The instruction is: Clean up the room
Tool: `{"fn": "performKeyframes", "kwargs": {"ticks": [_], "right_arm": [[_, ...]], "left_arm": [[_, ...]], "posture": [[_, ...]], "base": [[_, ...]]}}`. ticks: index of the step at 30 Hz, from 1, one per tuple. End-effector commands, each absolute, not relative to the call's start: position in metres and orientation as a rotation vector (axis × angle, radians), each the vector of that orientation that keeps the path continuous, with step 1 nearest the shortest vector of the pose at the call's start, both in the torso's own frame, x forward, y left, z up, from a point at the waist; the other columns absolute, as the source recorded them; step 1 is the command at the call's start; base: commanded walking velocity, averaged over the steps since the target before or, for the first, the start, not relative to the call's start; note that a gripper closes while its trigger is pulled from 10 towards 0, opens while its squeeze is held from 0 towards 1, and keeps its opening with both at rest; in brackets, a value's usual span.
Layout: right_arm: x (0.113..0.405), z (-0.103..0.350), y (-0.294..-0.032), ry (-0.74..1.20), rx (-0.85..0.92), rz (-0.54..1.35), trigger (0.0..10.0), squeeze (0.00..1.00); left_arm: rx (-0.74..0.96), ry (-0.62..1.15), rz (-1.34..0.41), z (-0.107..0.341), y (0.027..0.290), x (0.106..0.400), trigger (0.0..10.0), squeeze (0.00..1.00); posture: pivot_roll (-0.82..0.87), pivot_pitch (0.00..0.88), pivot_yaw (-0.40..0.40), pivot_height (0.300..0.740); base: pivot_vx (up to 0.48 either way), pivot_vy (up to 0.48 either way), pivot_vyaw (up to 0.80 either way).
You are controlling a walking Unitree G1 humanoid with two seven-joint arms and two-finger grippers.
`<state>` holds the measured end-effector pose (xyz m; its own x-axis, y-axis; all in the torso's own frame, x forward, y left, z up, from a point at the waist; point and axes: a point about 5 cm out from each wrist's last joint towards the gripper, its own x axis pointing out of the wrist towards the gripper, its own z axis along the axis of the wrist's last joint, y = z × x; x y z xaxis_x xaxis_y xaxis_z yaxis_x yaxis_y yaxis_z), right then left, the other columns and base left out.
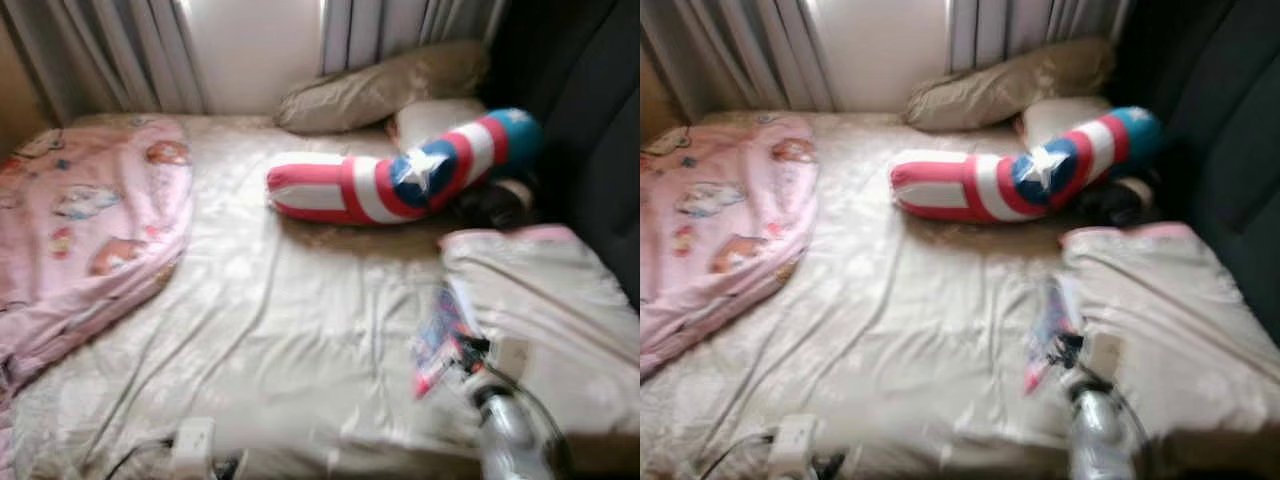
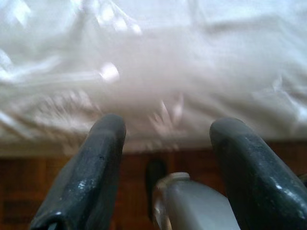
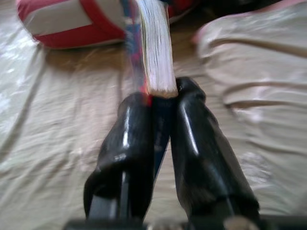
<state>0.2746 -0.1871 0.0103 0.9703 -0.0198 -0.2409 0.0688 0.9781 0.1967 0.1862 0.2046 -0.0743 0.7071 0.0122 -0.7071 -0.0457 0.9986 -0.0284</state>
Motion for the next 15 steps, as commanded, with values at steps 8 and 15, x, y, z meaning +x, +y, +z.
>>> {"fn": "performKeyframes", "kwargs": {"ticks": [8,15], "right_arm": [[0.273,0.013,-0.189,0.222,0.178,0.014,10.0,0.00],[0.277,0.021,-0.174,0.181,0.236,0.112,10.0,0.00]], "left_arm": [[-0.056,0.754,0.010,-0.072,0.195,0.192,10.0,0.00],[-0.077,0.543,0.014,-0.045,0.191,0.230,10.0,0.00]], "posture": [[0.01,0.063,-0.013,0.740],[0.01,0.068,-0.010,0.740]], "base": [[0.000,0.000,0.00],[0.000,0.000,0.00]]}}
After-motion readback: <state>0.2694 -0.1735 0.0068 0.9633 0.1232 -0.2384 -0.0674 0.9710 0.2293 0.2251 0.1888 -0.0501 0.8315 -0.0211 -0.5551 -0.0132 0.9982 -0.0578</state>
